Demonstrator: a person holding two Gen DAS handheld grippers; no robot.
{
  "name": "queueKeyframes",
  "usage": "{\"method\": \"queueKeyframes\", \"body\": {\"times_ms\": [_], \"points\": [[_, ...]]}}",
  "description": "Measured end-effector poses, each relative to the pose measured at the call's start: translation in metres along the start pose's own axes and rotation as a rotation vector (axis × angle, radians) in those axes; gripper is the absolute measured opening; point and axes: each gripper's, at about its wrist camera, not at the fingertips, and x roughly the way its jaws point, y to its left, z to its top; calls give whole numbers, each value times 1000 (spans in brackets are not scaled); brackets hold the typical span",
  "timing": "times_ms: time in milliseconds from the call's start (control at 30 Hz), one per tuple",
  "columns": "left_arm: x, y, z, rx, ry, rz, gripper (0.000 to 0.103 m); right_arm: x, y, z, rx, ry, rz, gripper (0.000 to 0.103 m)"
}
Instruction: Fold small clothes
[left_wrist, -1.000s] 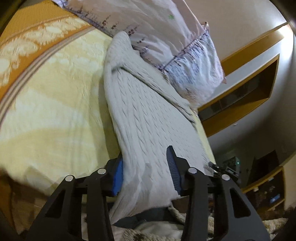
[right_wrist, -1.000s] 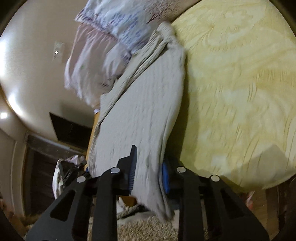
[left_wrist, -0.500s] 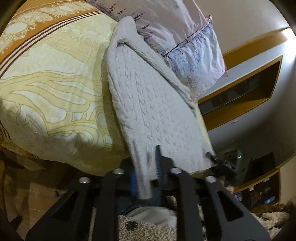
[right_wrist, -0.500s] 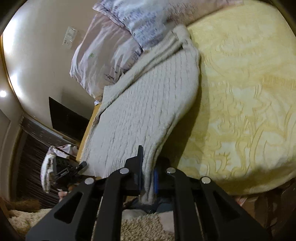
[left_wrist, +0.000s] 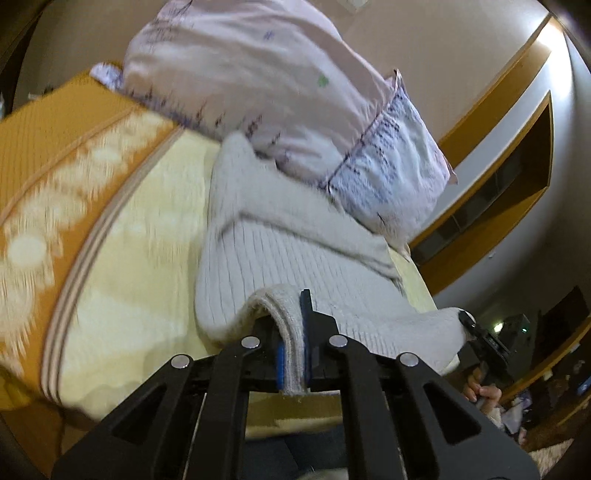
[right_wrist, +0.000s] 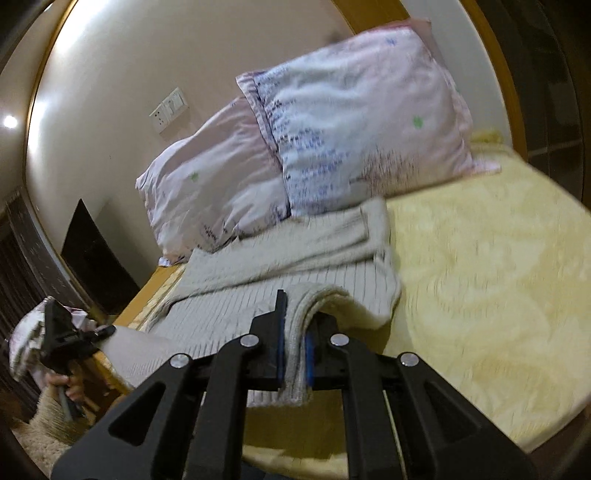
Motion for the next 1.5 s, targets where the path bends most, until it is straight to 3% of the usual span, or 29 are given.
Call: {"method": "queueKeyframes", "body": {"times_ms": [333, 700, 933, 1067, 1233, 1333, 1400, 1500], "points": [[31, -7, 70, 53, -53, 53, 6, 29, 8, 40, -63, -46, -46, 7], [72, -20, 133, 110, -99, 88, 6, 77, 1, 90, -46, -42, -69, 8], [138, 11, 162, 42, -50, 144, 6, 155, -33, 115, 80, 56, -95, 8], [184, 40, 168, -24, 12, 179, 6, 210, -69, 111, 217, 166, -139, 8], [213, 69, 166, -139, 70, 155, 6, 249, -97, 101, 342, 254, -164, 8], [218, 73, 168, -166, 93, 138, 6, 256, -100, 108, 388, 244, -129, 20], [219, 72, 172, -186, 109, 123, 6, 259, -100, 114, 403, 229, -112, 39], [221, 72, 179, -234, 117, 91, 9, 265, -96, 123, 400, 200, -106, 56]]}}
